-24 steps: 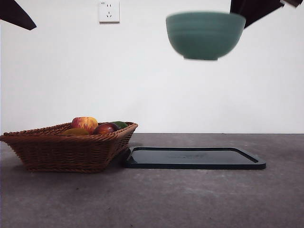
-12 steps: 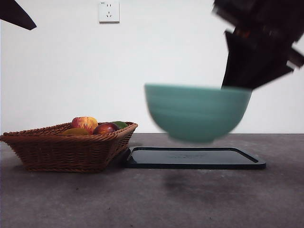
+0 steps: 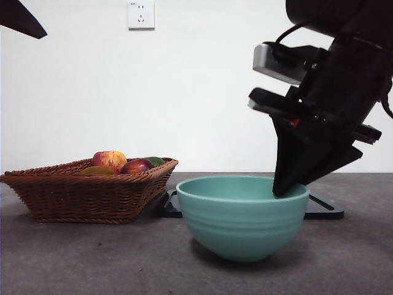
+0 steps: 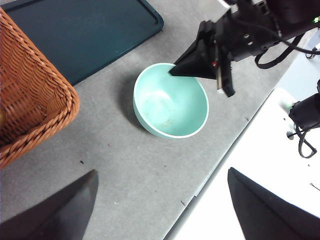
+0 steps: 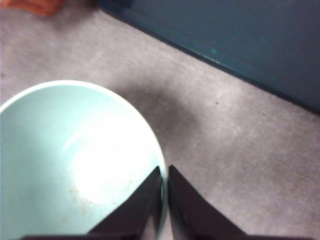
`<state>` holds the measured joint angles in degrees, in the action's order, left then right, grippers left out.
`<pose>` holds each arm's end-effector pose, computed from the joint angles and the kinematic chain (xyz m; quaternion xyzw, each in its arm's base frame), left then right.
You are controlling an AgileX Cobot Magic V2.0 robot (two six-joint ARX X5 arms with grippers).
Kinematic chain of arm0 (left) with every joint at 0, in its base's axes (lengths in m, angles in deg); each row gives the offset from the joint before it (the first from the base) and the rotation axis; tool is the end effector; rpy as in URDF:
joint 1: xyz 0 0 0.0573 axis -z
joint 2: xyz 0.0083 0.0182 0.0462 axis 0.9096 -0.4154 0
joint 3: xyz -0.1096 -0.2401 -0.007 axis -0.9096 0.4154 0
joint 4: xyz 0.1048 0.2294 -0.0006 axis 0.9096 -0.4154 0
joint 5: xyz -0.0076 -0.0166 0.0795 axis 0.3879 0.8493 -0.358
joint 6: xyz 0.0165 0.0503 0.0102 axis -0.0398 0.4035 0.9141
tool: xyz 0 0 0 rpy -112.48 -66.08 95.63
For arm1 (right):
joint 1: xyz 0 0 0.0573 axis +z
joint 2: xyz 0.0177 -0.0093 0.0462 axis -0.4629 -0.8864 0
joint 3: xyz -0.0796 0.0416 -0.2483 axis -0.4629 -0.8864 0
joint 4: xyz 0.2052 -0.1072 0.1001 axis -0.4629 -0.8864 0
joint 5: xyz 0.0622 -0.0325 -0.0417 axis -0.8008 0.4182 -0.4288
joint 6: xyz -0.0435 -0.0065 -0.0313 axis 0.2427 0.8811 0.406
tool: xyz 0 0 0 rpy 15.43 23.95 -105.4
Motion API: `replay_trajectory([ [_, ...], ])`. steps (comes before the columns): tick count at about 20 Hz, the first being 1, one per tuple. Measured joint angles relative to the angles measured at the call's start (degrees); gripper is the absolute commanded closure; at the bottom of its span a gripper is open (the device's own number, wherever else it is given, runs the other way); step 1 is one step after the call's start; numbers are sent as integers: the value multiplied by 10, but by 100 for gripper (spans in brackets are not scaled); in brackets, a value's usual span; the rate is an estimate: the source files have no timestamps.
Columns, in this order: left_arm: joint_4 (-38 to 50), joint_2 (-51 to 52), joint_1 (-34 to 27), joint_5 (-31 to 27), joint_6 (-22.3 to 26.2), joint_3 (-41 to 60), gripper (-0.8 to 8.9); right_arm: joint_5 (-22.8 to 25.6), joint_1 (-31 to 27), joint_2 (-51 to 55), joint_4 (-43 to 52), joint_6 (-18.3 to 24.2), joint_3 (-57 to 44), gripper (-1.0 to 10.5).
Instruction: Pick up the wifruite, put it on the bowl, pick up the plate, put it on desk
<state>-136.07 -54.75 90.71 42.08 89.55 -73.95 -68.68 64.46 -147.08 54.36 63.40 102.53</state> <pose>0.1408 -0.0826 0.3287 0.0178 0.3859 -0.4436 0.8087 0.1994 0.1530 0.1907 -0.0227 0.4787 0.2636 0.8372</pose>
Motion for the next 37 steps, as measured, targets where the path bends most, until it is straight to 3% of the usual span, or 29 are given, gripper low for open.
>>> replay_trajectory([
  [5, 0, 0, 0, 0, 0, 0, 415, 9, 0, -5, 0, 0, 0, 925],
  [9, 0, 0, 0, 0, 0, 0, 415, 9, 0, -5, 0, 0, 0, 707],
  [17, 0, 0, 0, 0, 0, 0, 415, 11, 0, 6, 0, -4, 0, 664],
  [29, 0, 0, 0, 0, 0, 0, 415, 6, 0, 258, -94, -4, 0, 664],
  [37, 0, 0, 0, 0, 0, 0, 415, -110, 0, 349, -176, -4, 0, 664],
])
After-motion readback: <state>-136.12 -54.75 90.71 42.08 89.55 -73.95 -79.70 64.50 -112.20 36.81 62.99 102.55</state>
